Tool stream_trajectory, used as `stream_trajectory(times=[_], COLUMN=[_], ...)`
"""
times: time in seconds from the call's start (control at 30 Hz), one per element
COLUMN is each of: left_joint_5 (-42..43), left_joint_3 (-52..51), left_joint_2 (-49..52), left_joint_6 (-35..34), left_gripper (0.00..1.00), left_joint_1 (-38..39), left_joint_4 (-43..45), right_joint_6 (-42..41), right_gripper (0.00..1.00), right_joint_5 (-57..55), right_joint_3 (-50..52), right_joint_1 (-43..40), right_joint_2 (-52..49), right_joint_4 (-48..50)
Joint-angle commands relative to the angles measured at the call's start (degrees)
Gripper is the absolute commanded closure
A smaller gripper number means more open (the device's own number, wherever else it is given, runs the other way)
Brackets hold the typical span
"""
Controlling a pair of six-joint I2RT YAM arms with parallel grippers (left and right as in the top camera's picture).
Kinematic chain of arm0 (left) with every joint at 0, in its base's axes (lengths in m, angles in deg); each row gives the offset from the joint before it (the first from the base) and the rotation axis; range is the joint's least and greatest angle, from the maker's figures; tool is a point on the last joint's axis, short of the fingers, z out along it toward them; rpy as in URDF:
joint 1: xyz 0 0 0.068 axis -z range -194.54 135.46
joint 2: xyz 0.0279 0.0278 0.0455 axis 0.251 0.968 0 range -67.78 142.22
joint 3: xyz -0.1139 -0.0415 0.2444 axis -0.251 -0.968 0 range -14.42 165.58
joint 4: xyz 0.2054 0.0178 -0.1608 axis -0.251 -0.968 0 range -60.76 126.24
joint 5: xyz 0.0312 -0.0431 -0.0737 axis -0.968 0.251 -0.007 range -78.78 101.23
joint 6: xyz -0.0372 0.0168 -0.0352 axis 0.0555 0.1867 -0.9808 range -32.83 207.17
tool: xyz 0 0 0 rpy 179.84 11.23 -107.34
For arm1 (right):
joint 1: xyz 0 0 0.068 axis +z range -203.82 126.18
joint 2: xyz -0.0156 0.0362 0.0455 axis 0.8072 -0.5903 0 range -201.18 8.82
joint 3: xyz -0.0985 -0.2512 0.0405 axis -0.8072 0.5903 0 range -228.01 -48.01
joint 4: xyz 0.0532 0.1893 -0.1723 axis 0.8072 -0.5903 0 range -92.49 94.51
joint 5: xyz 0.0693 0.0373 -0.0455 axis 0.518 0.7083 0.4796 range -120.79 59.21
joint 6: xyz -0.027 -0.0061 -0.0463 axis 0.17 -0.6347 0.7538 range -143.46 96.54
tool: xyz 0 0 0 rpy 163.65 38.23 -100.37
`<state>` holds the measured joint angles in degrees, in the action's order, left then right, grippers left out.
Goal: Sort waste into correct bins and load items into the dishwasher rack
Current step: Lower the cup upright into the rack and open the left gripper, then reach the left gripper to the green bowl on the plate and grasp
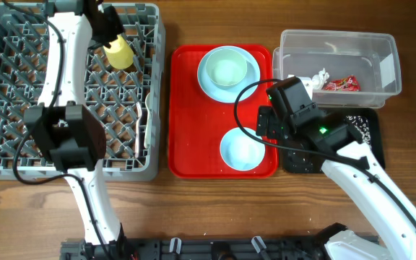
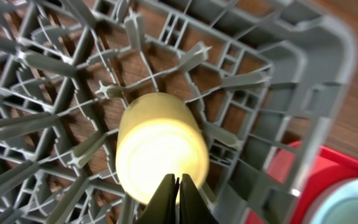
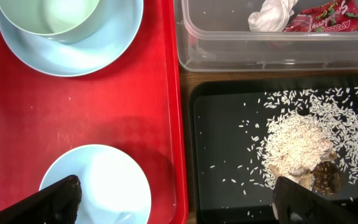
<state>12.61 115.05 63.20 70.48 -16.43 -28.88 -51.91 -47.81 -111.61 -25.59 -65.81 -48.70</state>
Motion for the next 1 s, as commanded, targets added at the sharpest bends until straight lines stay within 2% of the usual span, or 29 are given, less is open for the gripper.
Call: stream_trajectory(times=[0.0,0.13,0.23,0.43,0.53,0.57,0.6,0.67,0.7,0.77,0.8,0.9,0.97], left_joint_5=[-1.01,-1.01,-0.94,-0.55,2.51,4.79,9.35,18.27,22.51,29.46,31.71,31.93,30.08], left_joint_3=[-1.73,-1.75,-1.53,-1.16,-1.16,-1.16,-1.16,-1.16,-1.16,-1.18,-1.22,-1.25,-1.33], left_joint_2=[6.4,8.55,7.26,-2.73,-9.33,-10.99,-12.92,-14.84,-15.21,-15.32,-14.93,-13.68,-12.76], left_joint_6=[-0.28,-0.26,-0.28,-0.55,-0.55,-0.55,-0.55,-0.52,-0.52,-0.52,-0.5,-0.02,0.83], left_gripper=[0.96,0.93,0.96,0.96,0.95,0.9,0.79,0.48,0.4,0.03,0.0,0.0,0.28], left_joint_1=[0.0,0.0,0.02,0.13,0.63,0.87,1.11,1.62,1.9,2.82,3.65,7.23,9.9], left_joint_4=[-0.26,-0.72,-0.39,0.17,-0.04,-0.33,-0.74,-1.27,-1.44,-1.99,-2.27,-3.78,-4.68], right_joint_6=[-0.07,-0.04,-0.07,-0.07,-0.07,-0.07,-0.07,-0.09,-0.04,-0.07,-0.07,-0.07,-0.04], right_gripper=[0.0,0.0,0.0,0.0,0.0,0.01,0.0,0.0,0.0,0.0,0.0,0.0,0.0], right_joint_5=[-1.33,-1.33,-1.36,-1.33,-1.33,-1.33,-1.33,-1.33,-1.33,-1.33,-1.33,-1.33,-1.33], right_joint_3=[-0.59,-0.59,-0.59,-0.59,-0.59,-0.59,-0.59,-0.59,-0.59,-0.59,-0.59,-0.59,-0.59], right_joint_1=[-0.13,-0.13,-0.13,-0.13,-0.13,-0.13,-0.13,-0.13,-0.13,-0.13,-0.13,-0.13,-0.13], right_joint_2=[-0.04,-0.04,-0.04,-0.04,-0.04,-0.04,-0.04,-0.04,-0.04,-0.04,-0.04,-0.04,-0.04], right_joint_4=[0.07,0.07,0.07,0.07,0.07,0.07,0.07,0.07,0.07,0.07,0.04,0.07,0.07])
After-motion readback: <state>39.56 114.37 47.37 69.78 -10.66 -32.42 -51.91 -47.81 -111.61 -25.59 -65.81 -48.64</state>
